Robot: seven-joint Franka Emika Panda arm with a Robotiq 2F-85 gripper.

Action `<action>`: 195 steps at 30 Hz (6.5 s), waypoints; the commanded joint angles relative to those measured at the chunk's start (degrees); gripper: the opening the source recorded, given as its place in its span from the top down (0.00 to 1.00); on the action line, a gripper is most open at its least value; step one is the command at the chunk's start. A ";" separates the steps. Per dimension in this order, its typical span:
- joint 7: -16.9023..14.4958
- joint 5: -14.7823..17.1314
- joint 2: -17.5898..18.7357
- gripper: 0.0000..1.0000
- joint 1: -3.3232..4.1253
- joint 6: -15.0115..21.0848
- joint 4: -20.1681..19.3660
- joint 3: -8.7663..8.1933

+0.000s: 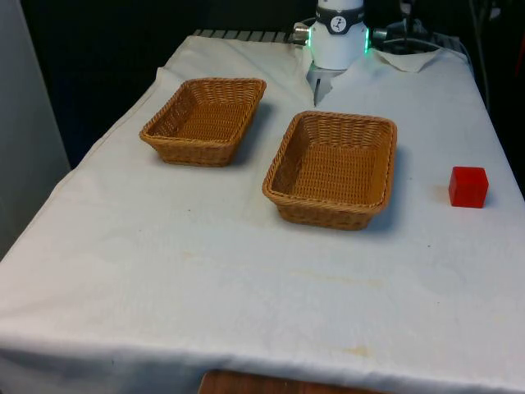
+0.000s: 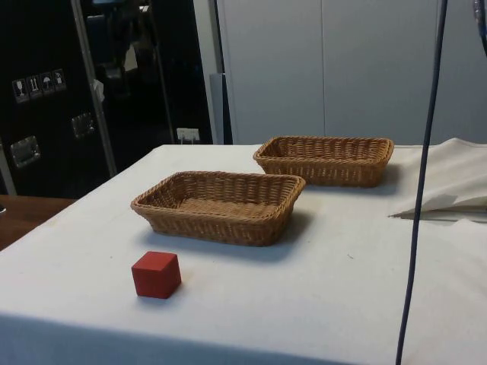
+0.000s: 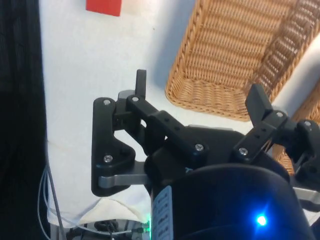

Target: Pick up the red cube and place it into the right basket.

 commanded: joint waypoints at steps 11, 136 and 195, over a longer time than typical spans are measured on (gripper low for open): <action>1.20 0.80 3.50 0.00 0.29 5.04 -0.74 2.81; 13.87 3.95 12.15 0.98 0.00 28.76 -16.56 8.02; 0.00 1.32 -8.77 0.98 -1.20 26.36 -35.87 -5.50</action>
